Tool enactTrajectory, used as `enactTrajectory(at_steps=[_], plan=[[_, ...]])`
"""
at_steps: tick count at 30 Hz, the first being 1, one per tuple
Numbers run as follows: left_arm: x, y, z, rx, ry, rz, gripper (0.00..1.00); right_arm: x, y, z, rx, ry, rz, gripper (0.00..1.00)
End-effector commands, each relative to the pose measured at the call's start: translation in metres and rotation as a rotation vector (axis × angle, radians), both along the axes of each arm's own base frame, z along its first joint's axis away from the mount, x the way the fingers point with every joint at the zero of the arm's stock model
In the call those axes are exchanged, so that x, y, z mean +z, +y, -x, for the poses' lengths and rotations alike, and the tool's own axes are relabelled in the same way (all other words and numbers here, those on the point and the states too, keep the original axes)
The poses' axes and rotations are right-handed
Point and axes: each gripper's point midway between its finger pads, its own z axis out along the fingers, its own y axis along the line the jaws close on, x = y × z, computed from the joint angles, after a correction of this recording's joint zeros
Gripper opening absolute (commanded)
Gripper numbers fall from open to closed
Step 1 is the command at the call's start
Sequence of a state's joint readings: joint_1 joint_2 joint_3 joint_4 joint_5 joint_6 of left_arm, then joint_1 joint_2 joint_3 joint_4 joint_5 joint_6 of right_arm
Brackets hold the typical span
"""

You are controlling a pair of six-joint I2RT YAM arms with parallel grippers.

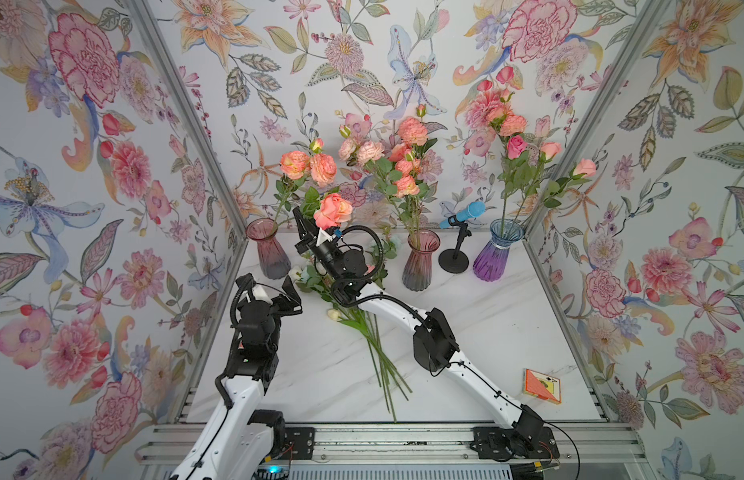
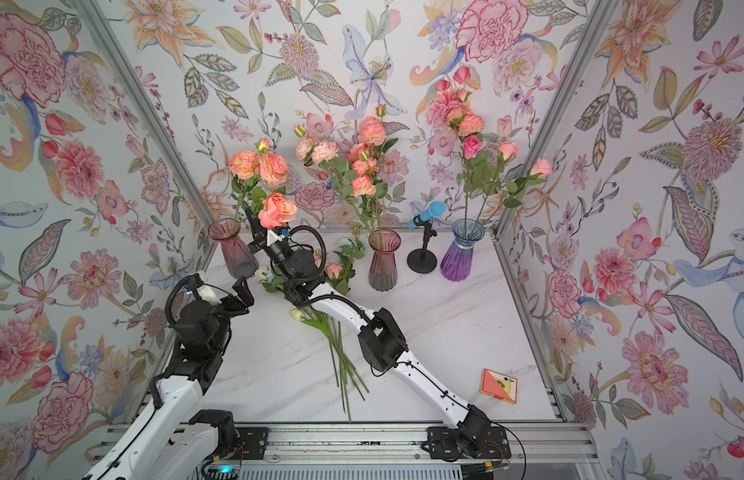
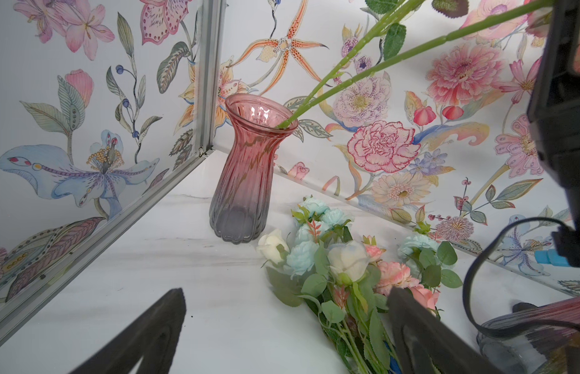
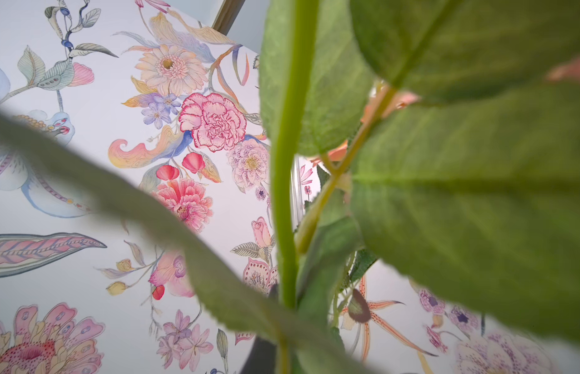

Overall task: Place the pink flowers into the vase
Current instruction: Place the flower in the vase.

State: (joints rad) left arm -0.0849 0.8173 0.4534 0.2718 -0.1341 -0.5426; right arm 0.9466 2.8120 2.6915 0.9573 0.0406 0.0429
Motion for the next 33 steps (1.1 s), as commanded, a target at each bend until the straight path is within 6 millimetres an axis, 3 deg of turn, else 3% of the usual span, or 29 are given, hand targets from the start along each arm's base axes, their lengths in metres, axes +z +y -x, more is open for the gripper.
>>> enactTrajectory(at_steps=[1, 11, 15, 21, 33], plan=[[0.001, 0.001, 0.0, -0.004, -0.005, 0.007, 1.0, -0.017, 0.006, -0.007, 0.007, -0.006, 0.048, 0.0], [-0.002, 0.0, -0.002, -0.008, -0.002, 0.004, 1.0, -0.04, 0.019, -0.01, 0.041, 0.023, 0.108, 0.18], [-0.002, -0.001, -0.003, -0.014, 0.0, 0.003, 1.0, -0.041, 0.022, -0.007, 0.052, 0.022, 0.113, 0.24], [-0.002, -0.002, -0.004, -0.021, -0.002, 0.005, 1.0, -0.036, 0.022, -0.005, 0.063, 0.01, 0.122, 0.32], [0.004, -0.003, -0.001, -0.028, -0.025, 0.011, 1.0, 0.004, 0.004, -0.005, 0.024, 0.031, 0.053, 0.52]])
